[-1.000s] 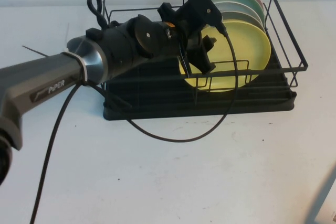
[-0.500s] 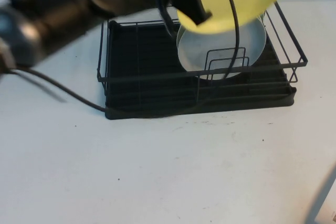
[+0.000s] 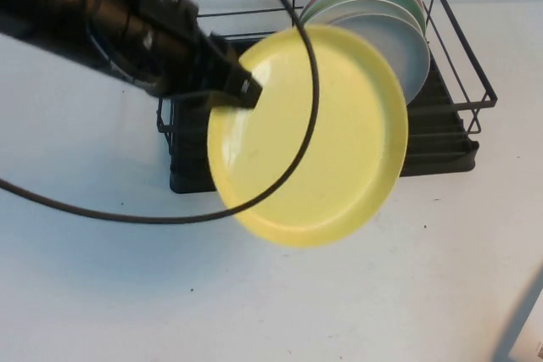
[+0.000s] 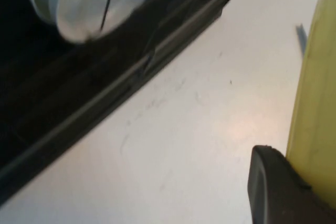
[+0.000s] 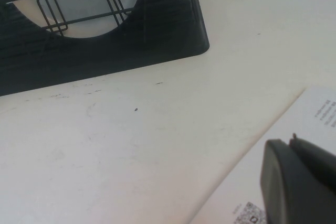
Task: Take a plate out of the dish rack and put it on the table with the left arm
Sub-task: Place the plate from the table
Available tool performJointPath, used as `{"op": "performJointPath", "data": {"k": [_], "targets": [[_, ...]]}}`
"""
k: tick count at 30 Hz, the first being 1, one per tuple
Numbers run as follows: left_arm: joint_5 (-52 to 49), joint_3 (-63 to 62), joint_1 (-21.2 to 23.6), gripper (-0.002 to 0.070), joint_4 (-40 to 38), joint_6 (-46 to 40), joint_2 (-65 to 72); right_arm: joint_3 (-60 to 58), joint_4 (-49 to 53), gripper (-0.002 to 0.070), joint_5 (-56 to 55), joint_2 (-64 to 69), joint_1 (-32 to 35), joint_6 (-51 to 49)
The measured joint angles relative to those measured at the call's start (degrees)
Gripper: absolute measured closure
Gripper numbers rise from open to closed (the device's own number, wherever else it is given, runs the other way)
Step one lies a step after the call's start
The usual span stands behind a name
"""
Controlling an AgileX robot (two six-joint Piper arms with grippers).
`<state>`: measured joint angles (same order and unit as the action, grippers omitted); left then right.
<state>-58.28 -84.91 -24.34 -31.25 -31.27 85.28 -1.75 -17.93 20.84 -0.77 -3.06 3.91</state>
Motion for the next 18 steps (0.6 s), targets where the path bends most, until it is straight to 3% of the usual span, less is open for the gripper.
{"op": "performJointPath", "data": {"k": [6, 11, 14, 18], "targets": [[4.5, 15.3, 1.2, 0.061, -7.1, -3.5, 0.0, 0.0, 0.0, 0.0696, 0.0, 0.0, 0.0, 0.0], [19.6, 28.9, 1.2, 0.061, -22.7, -14.9, 1.1, 0.0, 0.0, 0.0696, 0.0, 0.0, 0.0, 0.0], [25.4, 32.9, 1.2, 0.061, -31.1, -20.4, 3.6, 0.0, 0.0, 0.0696, 0.0, 0.0, 0.0, 0.0], [27.5, 34.0, 1.2, 0.0601, -34.4, -24.9, 8.0, 0.0, 0.0, 0.0696, 0.0, 0.0, 0.0, 0.0]]}}
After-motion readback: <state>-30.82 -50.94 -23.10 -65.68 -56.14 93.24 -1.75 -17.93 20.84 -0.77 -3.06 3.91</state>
